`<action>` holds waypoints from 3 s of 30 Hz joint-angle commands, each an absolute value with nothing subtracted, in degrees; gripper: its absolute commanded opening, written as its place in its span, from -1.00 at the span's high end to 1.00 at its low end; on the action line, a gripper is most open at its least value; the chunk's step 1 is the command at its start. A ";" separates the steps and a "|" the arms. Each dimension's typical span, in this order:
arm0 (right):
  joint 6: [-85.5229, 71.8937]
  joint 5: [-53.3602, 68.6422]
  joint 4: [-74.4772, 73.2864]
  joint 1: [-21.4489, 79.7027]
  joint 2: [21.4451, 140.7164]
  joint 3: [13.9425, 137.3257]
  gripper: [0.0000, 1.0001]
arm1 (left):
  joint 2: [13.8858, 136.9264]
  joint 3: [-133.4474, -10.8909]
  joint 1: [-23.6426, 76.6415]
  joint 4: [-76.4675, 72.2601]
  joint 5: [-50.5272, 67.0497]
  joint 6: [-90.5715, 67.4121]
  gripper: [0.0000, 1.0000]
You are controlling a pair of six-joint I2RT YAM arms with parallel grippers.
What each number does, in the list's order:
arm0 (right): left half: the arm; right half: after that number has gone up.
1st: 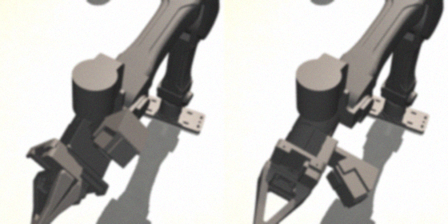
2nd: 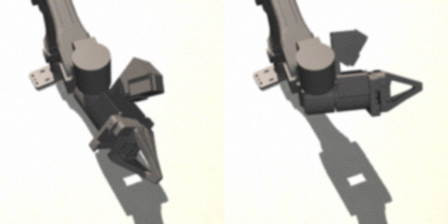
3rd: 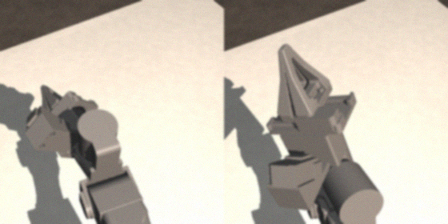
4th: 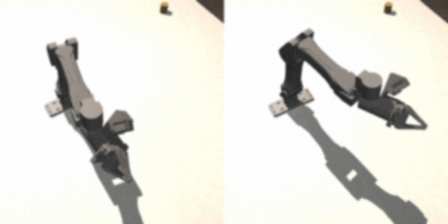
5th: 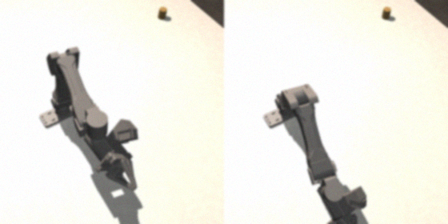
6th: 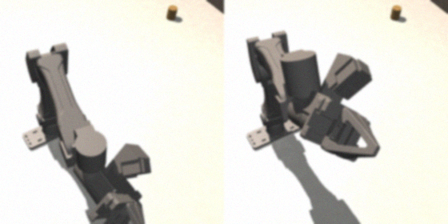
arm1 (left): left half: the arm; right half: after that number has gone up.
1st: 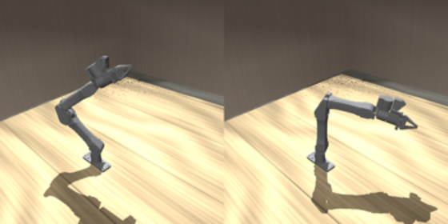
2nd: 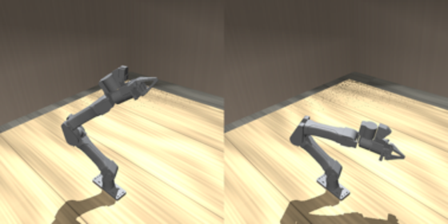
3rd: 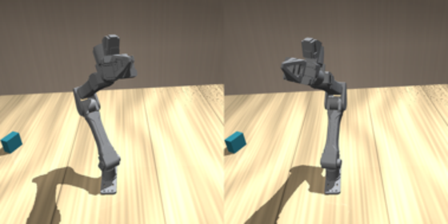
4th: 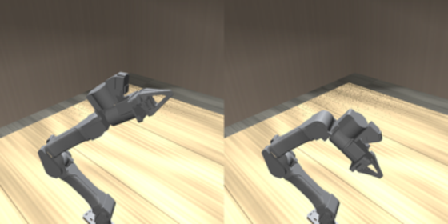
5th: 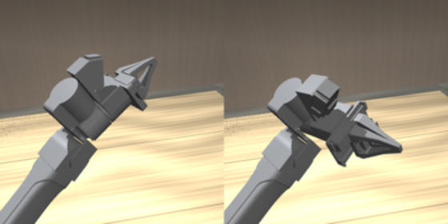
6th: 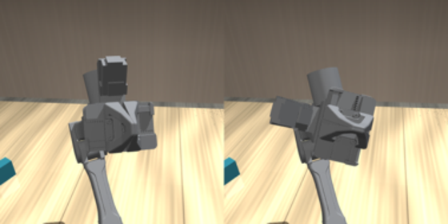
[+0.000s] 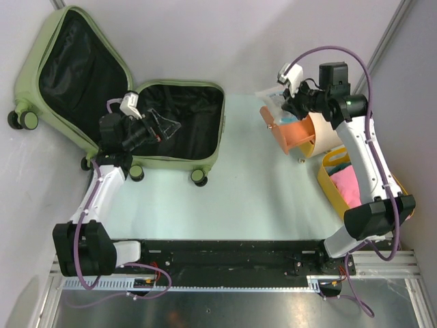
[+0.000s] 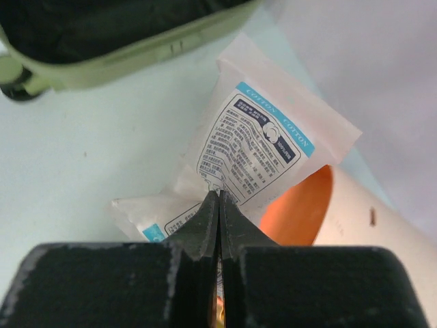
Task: Open, take out, and arrange the luggage
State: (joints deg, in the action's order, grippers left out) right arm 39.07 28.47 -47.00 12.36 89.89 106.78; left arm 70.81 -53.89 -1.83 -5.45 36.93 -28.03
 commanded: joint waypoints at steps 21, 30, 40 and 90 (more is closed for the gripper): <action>21.29 10.21 -41.05 9.40 94.83 102.39 1.00 | 71.28 -57.57 -1.23 -7.73 37.88 -28.65 -1.00; 7.05 -3.65 -41.40 16.61 92.55 98.27 1.00 | 71.72 -58.54 -0.88 -7.73 37.88 -28.48 -0.99; -7.01 -30.04 -37.53 19.60 91.23 94.31 1.00 | 72.42 -59.41 -0.62 -7.73 38.06 -28.21 -1.00; 5.62 -11.15 -37.10 25.49 98.09 97.39 -0.50 | 74.27 -61.61 2.72 -7.73 35.59 -28.04 -1.00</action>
State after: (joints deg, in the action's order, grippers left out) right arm 1.10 -0.78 -37.50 26.98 97.82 94.48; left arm 74.24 -58.48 2.39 -5.91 36.12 -28.42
